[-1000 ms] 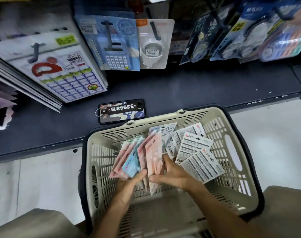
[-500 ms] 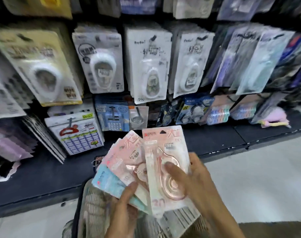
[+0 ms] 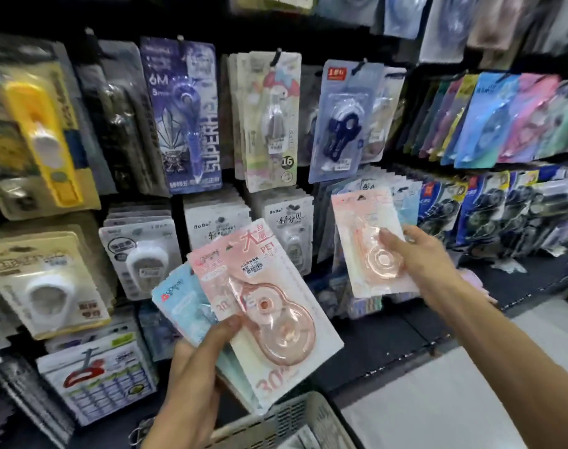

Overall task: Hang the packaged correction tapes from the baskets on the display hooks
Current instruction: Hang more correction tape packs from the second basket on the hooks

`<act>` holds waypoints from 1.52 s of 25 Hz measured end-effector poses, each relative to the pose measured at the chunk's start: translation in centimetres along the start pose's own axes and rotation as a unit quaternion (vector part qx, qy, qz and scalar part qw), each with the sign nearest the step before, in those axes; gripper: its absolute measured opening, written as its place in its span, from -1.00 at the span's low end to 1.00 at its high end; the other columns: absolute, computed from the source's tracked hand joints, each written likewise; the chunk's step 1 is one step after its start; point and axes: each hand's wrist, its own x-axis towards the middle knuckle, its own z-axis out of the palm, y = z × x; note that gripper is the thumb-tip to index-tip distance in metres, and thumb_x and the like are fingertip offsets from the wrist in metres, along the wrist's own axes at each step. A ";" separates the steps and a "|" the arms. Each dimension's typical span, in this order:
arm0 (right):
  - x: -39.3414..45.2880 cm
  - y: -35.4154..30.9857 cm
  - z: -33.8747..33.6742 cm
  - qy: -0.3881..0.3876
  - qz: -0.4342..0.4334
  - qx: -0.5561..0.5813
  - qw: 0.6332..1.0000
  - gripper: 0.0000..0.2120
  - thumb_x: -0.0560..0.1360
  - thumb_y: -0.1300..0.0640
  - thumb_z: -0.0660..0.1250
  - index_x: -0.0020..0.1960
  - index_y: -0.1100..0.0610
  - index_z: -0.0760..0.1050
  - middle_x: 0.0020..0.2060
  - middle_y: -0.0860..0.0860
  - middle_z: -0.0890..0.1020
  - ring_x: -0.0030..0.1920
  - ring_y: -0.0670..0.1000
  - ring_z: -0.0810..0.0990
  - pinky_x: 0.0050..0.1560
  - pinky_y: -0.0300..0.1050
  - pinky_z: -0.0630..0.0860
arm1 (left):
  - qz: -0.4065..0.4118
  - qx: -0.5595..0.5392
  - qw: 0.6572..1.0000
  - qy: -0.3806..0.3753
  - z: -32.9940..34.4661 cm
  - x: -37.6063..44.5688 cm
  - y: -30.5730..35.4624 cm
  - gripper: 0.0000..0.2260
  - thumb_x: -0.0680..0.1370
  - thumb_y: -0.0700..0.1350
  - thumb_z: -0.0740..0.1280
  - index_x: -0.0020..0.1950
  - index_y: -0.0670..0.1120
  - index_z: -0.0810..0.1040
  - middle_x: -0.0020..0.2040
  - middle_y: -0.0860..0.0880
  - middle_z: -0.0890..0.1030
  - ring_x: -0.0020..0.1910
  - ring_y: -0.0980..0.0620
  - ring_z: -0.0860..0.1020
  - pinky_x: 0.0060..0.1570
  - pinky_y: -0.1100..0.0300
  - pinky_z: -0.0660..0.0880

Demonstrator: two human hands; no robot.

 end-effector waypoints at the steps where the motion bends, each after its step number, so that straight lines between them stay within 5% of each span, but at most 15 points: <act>1: 1.1 0.2 -0.2 0.004 -0.003 0.001 1.000 -0.76 0.46 0.05 0.53 0.10 -0.01 0.61 -0.07 0.01 0.76 -0.15 0.03 0.75 -0.19 -0.06 0.65 | 0.009 0.002 1.000 -0.017 0.5 0.5 0.5 -0.69 0.20 -0.10 0.54 -0.08 0.07 0.78 -0.04 -0.09 0.77 -0.13 -0.02 0.75 -0.22 0.10 0.65; 3: 2.3 0.9 -0.9 0.024 0.001 0.017 1.000 -0.70 0.41 0.05 0.57 0.08 -0.08 0.55 -0.03 0.05 0.75 -0.14 0.07 0.75 -0.12 0.03 0.66 | 0.015 0.009 0.999 -0.034 1.2 1.2 0.9 -0.67 0.22 -0.20 0.56 -0.05 0.04 0.78 -0.02 -0.13 0.77 -0.12 -0.05 0.75 -0.26 0.16 0.65; 7: 2.8 1.7 -2.0 0.000 -0.023 0.036 0.999 -0.75 0.28 -0.08 0.56 -0.12 -0.02 0.63 -0.10 0.07 0.74 -0.20 0.05 0.69 -0.19 -0.04 0.59 | 0.006 -0.009 0.999 -0.051 2.4 1.6 0.5 -0.56 0.11 0.00 0.59 -0.01 0.03 0.77 0.00 -0.16 0.76 -0.10 -0.10 0.75 -0.25 0.13 0.66; 10: 3.6 0.6 -0.6 -0.018 -0.050 -0.118 0.992 -0.76 0.44 -0.10 0.48 0.03 0.01 0.67 0.03 0.03 0.73 -0.01 0.02 0.68 0.01 -0.04 0.58 | -0.012 -0.012 0.998 -0.062 4.0 1.5 0.0 -0.49 0.08 0.00 0.63 0.02 0.00 0.76 0.03 -0.20 0.75 -0.07 -0.14 0.75 -0.23 0.10 0.66; 13: 1.9 -1.3 1.4 0.024 -0.173 -0.348 0.921 -0.61 0.54 -0.28 0.28 0.13 0.00 0.61 0.20 -0.04 0.60 0.19 -0.02 0.54 0.21 -0.09 0.45 | -0.020 -0.002 0.998 -0.052 5.7 1.7 -0.2 -0.56 0.17 -0.06 0.66 0.04 0.01 0.76 0.03 -0.18 0.75 -0.05 -0.14 0.75 -0.24 0.11 0.66; 15: -1.4 -2.3 1.5 -0.123 -0.136 -0.254 0.950 -0.46 0.34 -0.53 0.29 0.08 -0.16 0.56 0.04 -0.17 0.66 0.05 -0.15 0.63 0.08 -0.27 0.52 | -0.005 0.008 0.999 -0.040 6.7 2.1 -0.1 -0.55 0.18 -0.06 0.69 0.05 0.08 0.75 0.02 -0.12 0.76 -0.04 -0.11 0.75 -0.22 0.13 0.67; 17: -4.1 -1.3 1.4 -0.298 -0.049 -0.139 0.943 -0.41 0.24 -0.38 0.55 0.20 -0.29 0.46 0.04 -0.09 0.72 0.03 -0.06 0.72 0.02 -0.17 0.63 | 0.014 0.019 0.998 -0.051 7.9 2.5 0.2 -0.59 0.22 0.04 0.62 0.06 0.12 0.73 0.03 -0.07 0.77 -0.01 -0.08 0.75 -0.19 0.14 0.67; 18: -4.6 -0.6 1.1 -0.324 -0.042 -0.091 0.941 -0.33 0.25 -0.20 0.64 0.26 -0.29 0.41 0.07 0.00 0.73 0.06 0.03 0.72 0.00 -0.11 0.65 | 0.020 0.025 0.997 -0.064 8.5 2.7 0.4 -0.60 0.23 0.04 0.62 0.06 0.13 0.73 0.03 -0.06 0.77 -0.01 -0.07 0.75 -0.18 0.15 0.67; 20: -4.5 0.3 0.1 -0.253 -0.043 0.038 0.966 -0.33 0.29 0.09 0.65 0.29 -0.21 0.43 0.05 0.12 0.73 0.04 0.13 0.73 -0.08 -0.08 0.67 | 0.030 0.034 0.995 -0.090 9.6 2.8 0.6 -0.62 0.25 -0.04 0.68 0.03 0.13 0.74 0.03 -0.05 0.77 -0.02 -0.05 0.75 -0.19 0.19 0.66; 22: -2.9 0.0 -0.9 -0.137 -0.018 0.130 0.982 -0.54 0.37 0.21 0.52 0.21 -0.09 0.55 -0.01 0.10 0.74 -0.07 0.11 0.74 -0.26 -0.13 0.66 | 0.044 0.044 0.994 -0.093 10.0 3.0 0.8 -0.70 0.32 -0.07 0.64 0.01 0.16 0.74 0.01 -0.02 0.77 -0.03 -0.03 0.75 -0.21 0.22 0.64; 26: 0.5 0.1 -3.3 -0.030 0.017 -0.004 0.999 -0.72 0.47 0.25 0.45 0.05 -0.10 0.69 -0.03 -0.01 0.73 -0.27 0.00 0.68 -0.44 -0.13 0.54 | 0.058 0.041 0.995 -0.072 9.8 3.2 1.4 -0.70 0.25 0.00 0.57 -0.04 0.19 0.74 -0.02 -0.01 0.78 -0.08 -0.01 0.76 -0.26 0.24 0.64; 30: 1.2 1.1 -3.8 -0.042 0.043 -0.043 0.997 -0.68 0.47 0.23 0.43 0.13 -0.10 0.68 -0.12 0.04 0.75 -0.46 0.04 0.53 -0.52 -0.15 0.33 | 0.044 0.046 0.995 -0.078 9.4 3.3 1.4 -0.65 0.20 0.03 0.56 -0.02 0.15 0.74 -0.01 -0.04 0.77 -0.07 -0.04 0.76 -0.25 0.23 0.64; 33: 1.3 1.2 -2.2 -0.046 0.007 -0.156 0.987 -0.66 0.58 0.12 0.40 0.32 -0.09 0.57 0.24 0.04 0.64 -0.01 0.07 0.62 -0.10 0.14 0.51 | 0.043 0.048 0.995 -0.078 9.8 3.3 1.0 -0.66 0.19 0.03 0.57 -0.04 0.10 0.75 -0.02 -0.04 0.78 -0.08 -0.04 0.76 -0.26 0.23 0.64; 35: 0.1 0.6 -0.8 -0.018 -0.094 -0.258 0.961 -0.58 0.55 -0.14 0.38 0.38 -0.15 0.47 0.37 -0.14 0.48 0.30 -0.06 0.49 0.19 -0.10 0.48 | 0.044 0.058 0.995 -0.071 10.3 3.5 0.7 -0.67 0.19 0.05 0.57 -0.05 0.13 0.75 -0.04 -0.02 0.78 -0.09 -0.02 0.76 -0.27 0.24 0.64; 38: -3.6 0.1 1.8 -0.217 -0.121 -0.152 0.957 -0.42 0.30 -0.37 0.50 0.24 -0.28 0.41 0.11 -0.22 0.62 0.14 -0.14 0.62 0.03 -0.28 0.56 | 0.032 0.077 0.994 -0.075 11.4 4.1 0.6 -0.60 0.19 0.10 0.58 0.00 0.08 0.75 -0.05 0.00 0.78 -0.08 -0.03 0.76 -0.21 0.16 0.68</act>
